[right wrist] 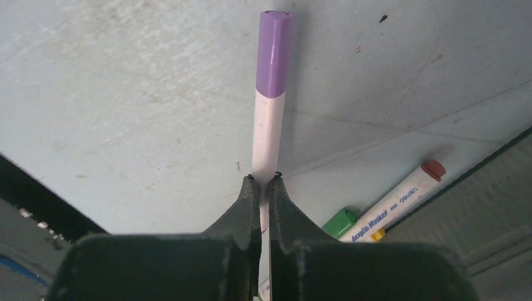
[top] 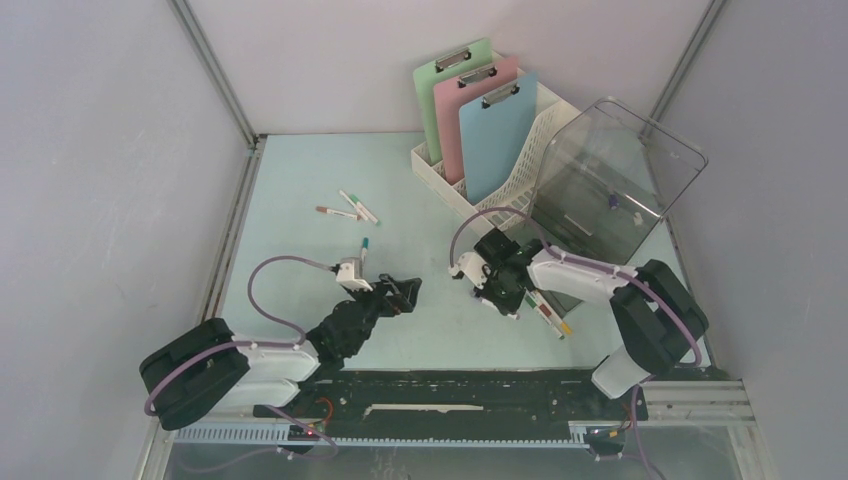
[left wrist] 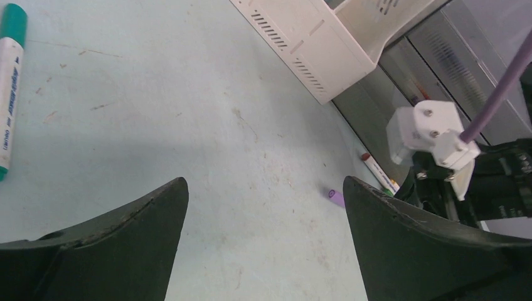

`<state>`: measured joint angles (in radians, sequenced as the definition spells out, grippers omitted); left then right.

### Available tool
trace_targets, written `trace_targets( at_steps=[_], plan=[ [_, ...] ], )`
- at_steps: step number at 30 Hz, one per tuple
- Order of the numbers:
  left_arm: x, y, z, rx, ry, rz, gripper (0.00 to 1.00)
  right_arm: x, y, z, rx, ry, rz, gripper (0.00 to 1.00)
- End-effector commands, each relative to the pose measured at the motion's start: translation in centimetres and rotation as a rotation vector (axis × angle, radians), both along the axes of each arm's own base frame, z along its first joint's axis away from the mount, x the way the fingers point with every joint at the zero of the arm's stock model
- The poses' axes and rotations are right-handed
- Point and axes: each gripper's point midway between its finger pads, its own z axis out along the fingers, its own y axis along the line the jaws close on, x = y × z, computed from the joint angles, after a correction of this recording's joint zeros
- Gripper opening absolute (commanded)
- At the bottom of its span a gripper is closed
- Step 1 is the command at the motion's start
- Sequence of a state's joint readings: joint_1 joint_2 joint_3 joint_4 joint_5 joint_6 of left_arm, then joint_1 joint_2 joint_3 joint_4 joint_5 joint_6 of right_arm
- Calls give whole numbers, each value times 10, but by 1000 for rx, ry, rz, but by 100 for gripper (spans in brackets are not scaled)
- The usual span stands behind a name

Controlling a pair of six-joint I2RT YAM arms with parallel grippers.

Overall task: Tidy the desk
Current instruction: Pick up the stationery from the center of the board, then place the stationery in the drawer.

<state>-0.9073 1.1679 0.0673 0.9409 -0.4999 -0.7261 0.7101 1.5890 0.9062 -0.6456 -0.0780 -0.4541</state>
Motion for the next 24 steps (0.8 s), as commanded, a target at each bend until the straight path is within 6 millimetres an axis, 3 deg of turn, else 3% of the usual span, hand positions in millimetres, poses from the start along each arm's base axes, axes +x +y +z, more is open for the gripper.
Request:
trace_targets(
  at_steps=[1,8,16,24],
  plan=[
    [-4,-8,14,-67,-37,-53,100,1,14,36,103,-46,77,0],
    [-10,-27,22,-119,-54,-144,100,4,0,75,212,-101,93,0],
    [-18,-64,27,-201,-43,-293,100,32,-48,108,263,-240,-99,0],
    [-24,-115,22,-266,24,-443,100,65,-94,101,163,-352,-335,0]
  ],
)
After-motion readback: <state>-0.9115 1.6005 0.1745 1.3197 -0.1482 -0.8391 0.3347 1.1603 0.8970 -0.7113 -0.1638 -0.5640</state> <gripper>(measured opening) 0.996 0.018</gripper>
